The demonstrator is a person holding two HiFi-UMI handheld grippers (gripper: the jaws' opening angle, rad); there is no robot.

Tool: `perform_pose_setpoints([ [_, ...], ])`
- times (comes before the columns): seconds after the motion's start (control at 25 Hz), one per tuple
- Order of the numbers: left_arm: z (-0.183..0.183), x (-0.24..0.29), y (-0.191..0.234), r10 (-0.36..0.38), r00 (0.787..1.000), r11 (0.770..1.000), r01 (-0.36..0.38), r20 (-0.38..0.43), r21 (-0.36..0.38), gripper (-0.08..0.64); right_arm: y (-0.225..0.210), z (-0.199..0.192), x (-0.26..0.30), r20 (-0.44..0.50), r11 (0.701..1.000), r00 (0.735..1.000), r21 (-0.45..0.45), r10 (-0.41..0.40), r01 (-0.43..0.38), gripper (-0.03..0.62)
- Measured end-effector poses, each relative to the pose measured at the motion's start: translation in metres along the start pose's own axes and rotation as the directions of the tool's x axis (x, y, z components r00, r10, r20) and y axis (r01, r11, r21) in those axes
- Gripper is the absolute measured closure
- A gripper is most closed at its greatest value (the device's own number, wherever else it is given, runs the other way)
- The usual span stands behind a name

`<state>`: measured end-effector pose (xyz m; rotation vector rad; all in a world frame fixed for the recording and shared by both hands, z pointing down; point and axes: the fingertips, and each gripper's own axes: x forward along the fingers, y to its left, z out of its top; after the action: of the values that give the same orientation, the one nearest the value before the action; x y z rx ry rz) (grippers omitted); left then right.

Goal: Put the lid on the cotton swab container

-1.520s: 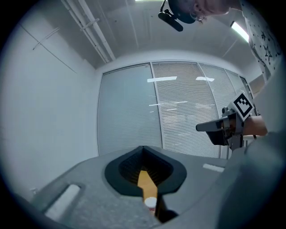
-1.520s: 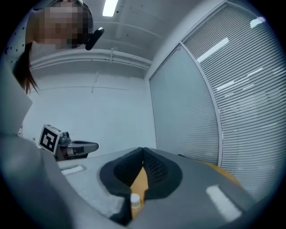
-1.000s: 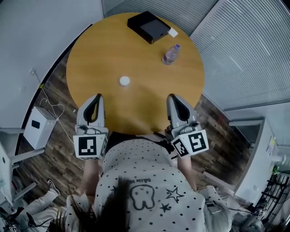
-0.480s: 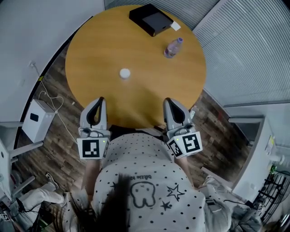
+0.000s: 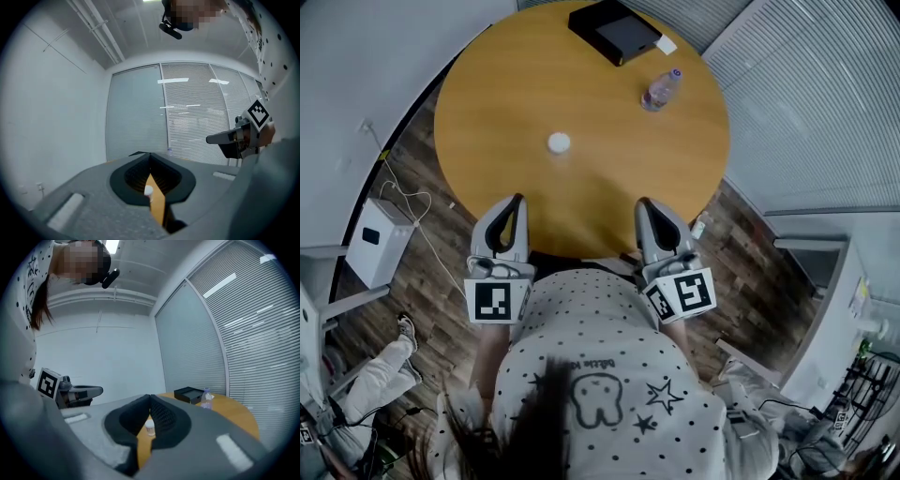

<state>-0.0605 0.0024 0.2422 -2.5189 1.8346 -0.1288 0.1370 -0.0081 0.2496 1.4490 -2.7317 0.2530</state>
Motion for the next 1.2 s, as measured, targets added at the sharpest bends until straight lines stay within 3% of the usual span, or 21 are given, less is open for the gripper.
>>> perform_pose_setpoints([
  [1.2,0.002,0.001,-0.014,-0.016,1.0,1.0,0.016,0.007,-0.008,0.551,0.0,-0.001,0.001,-0.027,0.999,0.999,-0.035,0.023,-0.024,0.588],
])
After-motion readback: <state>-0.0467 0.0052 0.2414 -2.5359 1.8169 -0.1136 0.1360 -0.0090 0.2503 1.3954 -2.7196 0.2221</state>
